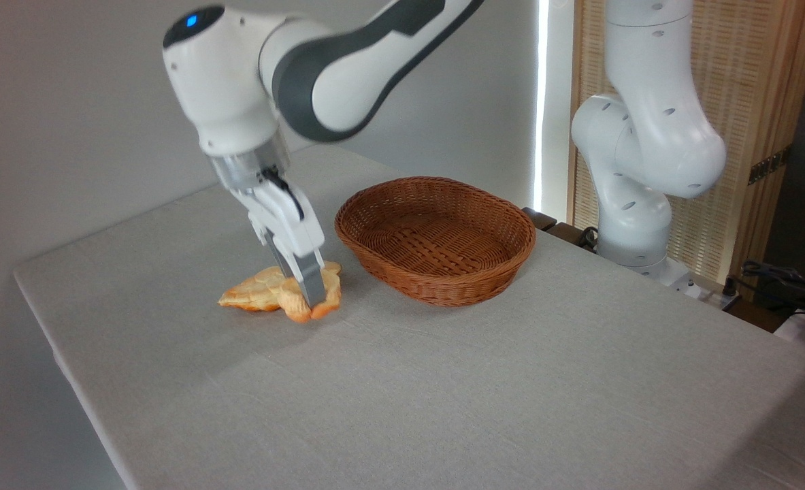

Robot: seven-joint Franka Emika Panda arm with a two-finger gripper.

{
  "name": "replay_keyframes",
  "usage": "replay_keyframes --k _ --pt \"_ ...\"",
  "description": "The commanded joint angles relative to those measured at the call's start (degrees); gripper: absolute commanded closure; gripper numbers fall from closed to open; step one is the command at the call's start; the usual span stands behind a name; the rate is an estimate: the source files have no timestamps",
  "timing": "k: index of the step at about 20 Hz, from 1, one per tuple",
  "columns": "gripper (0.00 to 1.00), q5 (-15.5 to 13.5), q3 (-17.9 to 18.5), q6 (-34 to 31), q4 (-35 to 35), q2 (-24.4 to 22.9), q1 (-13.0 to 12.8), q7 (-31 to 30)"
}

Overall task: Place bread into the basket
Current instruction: 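Lift the bread roll and carry it over the wicker basket, then lower the roll into the basket and open the gripper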

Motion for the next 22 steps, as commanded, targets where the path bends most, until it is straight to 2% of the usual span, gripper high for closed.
replay_keyframes --k 1,8,11,13,18,19,20,21,22 --pt "0.55 -0.4 0.3 -2.3 -0.9 -6.3 -0.2 0.3" --pt "0.54 -0.5 -0.2 -14.3 -1.9 -12.2 -0.2 0.1" --pt "0.52 -0.5 -0.1 -18.2 -4.5 -14.8 -0.3 0.1" --pt "0.52 -0.5 -0.3 -19.7 -7.4 -16.3 -0.3 0.4" --pt "0.44 -0.4 -0.8 -21.4 -13.8 -18.9 -0.4 0.8" --pt "0.33 -0.4 -1.0 -21.6 -14.6 -18.9 -0.3 1.0" --pt "0.09 -0.4 -1.0 -21.6 -15.4 -18.9 -0.3 0.7" --pt "0.0 -0.4 -1.0 -21.6 -16.0 -18.9 -0.2 0.5" --pt "0.0 -0.4 -1.0 -21.6 -16.3 -18.7 -0.1 0.4"
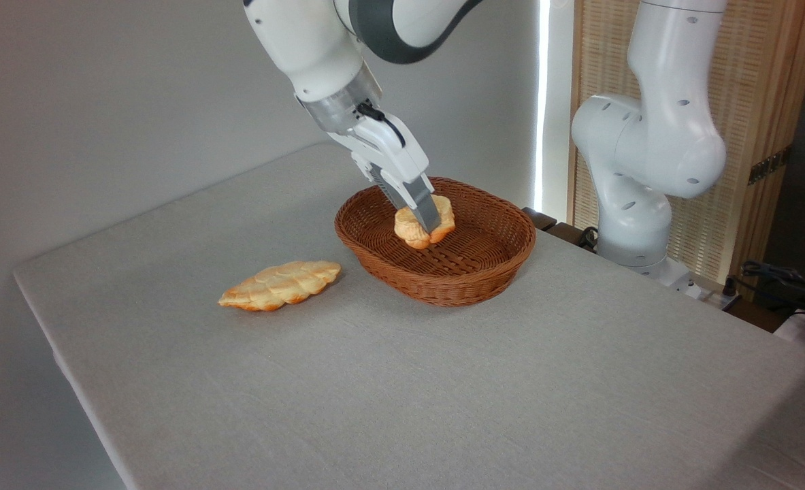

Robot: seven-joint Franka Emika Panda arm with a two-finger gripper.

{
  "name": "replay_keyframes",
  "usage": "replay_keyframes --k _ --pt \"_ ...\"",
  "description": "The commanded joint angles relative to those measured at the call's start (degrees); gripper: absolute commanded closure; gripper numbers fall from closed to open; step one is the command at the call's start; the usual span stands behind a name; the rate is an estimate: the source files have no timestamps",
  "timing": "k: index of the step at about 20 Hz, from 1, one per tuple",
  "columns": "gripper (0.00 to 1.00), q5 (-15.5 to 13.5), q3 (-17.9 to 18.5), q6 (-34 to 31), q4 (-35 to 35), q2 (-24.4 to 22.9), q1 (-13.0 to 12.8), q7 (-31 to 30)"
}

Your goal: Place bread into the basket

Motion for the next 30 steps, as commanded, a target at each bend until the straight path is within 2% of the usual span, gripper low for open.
replay_keyframes --k 1,10,13,18,25,27,28,30 --pt "0.0 -0.4 0.0 -0.9 -2.5 -1.1 0.0 0.3" --pt "0.0 -0.4 -0.3 -1.3 -2.7 -0.1 0.0 0.3" --pt "0.0 0.9 -0.3 0.0 -1.5 -0.2 0.0 1.0" --pt "0.0 1.7 0.5 10.3 1.3 -0.2 0.7 0.9" --pt "0.0 2.8 2.6 24.0 1.8 0.7 1.9 0.9" --pt "0.0 3.1 3.8 25.1 4.9 4.3 1.9 0.8" --pt "0.0 4.1 4.2 25.1 7.7 6.6 1.9 0.4" --pt "0.0 4.5 5.4 25.2 9.9 8.6 1.9 0.4"
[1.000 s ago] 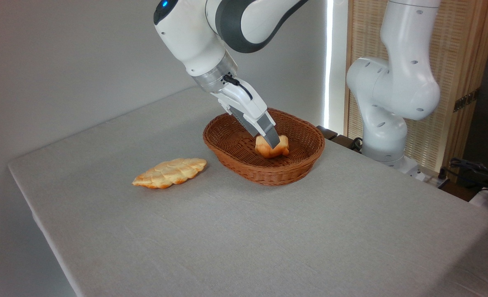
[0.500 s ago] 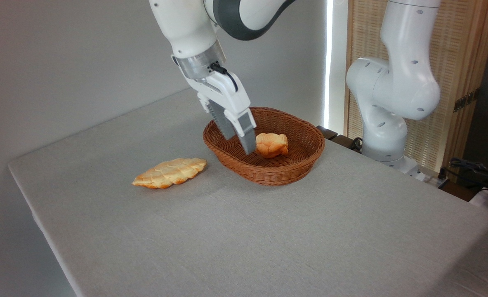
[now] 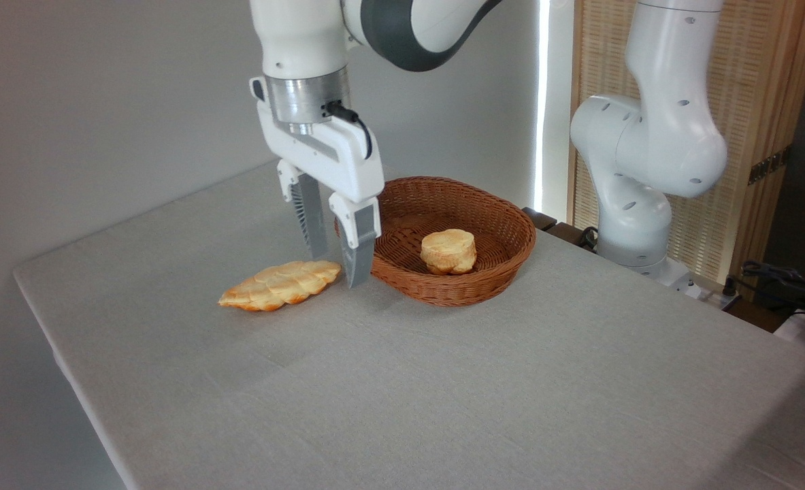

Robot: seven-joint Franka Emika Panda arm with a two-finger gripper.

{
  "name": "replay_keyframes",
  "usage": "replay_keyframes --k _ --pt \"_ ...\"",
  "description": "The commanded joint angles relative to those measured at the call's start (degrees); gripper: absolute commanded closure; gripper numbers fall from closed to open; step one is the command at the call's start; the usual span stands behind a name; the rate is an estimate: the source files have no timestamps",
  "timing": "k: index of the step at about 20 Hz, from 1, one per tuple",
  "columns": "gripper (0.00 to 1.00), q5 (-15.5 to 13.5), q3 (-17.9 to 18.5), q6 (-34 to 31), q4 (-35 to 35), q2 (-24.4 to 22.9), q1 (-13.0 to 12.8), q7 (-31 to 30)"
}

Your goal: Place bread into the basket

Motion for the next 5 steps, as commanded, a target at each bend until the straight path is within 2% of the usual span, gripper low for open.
replay_keyframes --k 1,5 --pt "0.0 0.9 2.5 0.1 6.0 5.4 -0.1 0.7" --pt "0.0 0.9 3.2 0.1 6.0 6.2 -0.1 1.0"
